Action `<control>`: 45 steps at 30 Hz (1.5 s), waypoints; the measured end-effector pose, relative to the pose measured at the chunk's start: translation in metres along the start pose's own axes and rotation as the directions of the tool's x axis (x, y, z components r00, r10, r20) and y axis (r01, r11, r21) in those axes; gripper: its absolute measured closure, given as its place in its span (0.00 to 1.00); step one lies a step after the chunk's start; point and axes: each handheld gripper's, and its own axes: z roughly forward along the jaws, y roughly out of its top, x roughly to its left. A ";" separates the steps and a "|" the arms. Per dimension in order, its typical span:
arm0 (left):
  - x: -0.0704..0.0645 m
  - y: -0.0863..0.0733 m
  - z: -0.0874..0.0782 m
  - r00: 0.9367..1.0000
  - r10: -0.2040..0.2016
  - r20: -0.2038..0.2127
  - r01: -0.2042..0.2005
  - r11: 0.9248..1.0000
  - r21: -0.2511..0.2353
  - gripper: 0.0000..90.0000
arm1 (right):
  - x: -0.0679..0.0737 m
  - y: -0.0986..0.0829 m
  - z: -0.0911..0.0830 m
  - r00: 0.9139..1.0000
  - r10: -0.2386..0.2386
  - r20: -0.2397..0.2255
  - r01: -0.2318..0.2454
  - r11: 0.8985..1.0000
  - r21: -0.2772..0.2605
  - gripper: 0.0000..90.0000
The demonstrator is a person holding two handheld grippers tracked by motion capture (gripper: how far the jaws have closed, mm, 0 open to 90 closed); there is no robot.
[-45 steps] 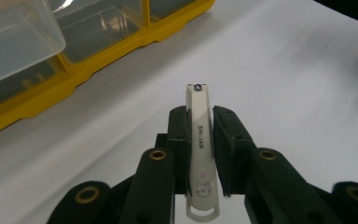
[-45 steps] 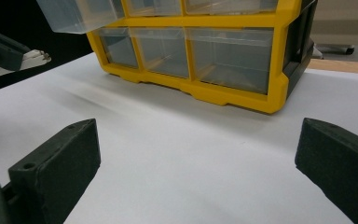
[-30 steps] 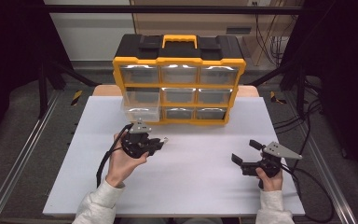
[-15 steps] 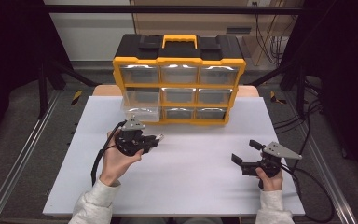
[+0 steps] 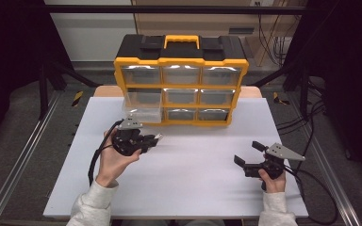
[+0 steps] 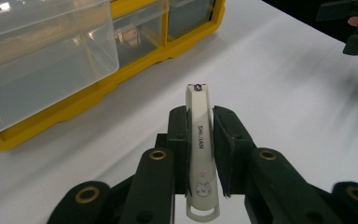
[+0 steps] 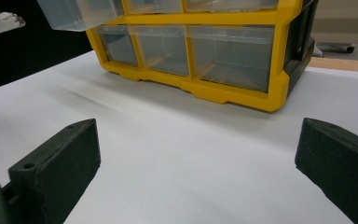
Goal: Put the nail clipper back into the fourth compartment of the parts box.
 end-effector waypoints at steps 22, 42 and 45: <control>0.005 0.013 -0.019 1.000 0.012 -0.013 -0.012 1.000 -0.023 0.85 | 0.000 0.000 0.000 1.000 0.002 -0.001 -0.002 1.000 0.002 0.00; 0.011 0.038 -0.033 0.999 0.029 -0.040 -0.029 0.999 -0.023 0.85 | 0.000 0.000 0.000 1.000 0.000 0.001 0.000 1.000 0.000 0.00; 0.013 0.042 -0.035 0.998 0.030 -0.047 -0.031 0.999 -0.023 0.85 | 0.000 0.000 0.000 1.000 0.001 0.001 -0.001 1.000 0.001 0.00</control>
